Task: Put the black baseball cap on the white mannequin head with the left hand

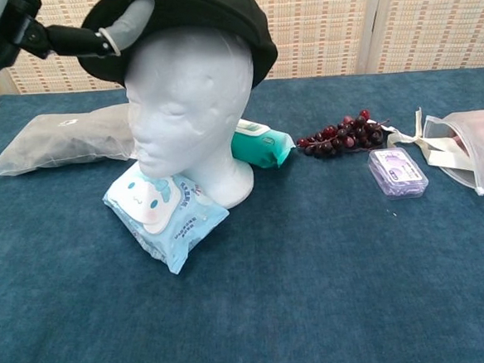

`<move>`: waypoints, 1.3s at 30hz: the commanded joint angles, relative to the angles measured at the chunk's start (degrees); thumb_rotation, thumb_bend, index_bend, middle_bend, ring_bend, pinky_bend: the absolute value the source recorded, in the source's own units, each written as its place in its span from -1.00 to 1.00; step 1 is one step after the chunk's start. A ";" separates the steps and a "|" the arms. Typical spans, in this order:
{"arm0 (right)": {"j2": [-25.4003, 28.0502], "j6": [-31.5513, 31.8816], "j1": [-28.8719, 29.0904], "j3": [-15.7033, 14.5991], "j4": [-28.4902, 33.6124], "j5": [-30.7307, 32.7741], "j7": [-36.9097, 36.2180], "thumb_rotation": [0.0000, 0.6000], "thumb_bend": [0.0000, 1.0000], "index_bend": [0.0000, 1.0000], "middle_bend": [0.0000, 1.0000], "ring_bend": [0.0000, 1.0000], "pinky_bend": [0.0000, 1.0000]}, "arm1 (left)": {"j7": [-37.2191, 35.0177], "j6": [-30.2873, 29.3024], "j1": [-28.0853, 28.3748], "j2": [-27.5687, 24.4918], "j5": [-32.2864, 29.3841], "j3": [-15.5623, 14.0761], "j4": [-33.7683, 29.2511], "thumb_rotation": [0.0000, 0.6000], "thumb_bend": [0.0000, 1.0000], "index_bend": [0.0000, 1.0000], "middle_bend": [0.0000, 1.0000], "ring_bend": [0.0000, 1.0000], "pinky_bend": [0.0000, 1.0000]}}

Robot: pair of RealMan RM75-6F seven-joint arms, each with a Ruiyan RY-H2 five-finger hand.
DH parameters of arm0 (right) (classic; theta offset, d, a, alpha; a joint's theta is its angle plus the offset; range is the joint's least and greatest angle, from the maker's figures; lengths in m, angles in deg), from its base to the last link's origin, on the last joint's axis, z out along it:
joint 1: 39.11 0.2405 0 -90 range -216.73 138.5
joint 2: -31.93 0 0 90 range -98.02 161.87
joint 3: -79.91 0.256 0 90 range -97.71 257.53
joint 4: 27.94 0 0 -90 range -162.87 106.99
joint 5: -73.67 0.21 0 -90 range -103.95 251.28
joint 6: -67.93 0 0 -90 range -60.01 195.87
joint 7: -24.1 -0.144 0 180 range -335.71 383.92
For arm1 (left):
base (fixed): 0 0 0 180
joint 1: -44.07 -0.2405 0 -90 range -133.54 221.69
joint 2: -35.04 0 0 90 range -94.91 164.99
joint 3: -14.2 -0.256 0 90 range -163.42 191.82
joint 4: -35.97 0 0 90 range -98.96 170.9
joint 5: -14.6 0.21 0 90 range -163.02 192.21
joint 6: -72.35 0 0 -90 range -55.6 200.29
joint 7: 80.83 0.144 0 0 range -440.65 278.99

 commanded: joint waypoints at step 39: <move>0.08 0.16 -0.08 0.04 0.05 0.01 -0.34 1.00 -1.00 -0.80 -0.56 -0.74 -0.15 | -5.16 -5.19 -3.57 7.57 1.42 -3.87 11.91 1.00 -0.24 0.61 -0.10 -0.37 -0.12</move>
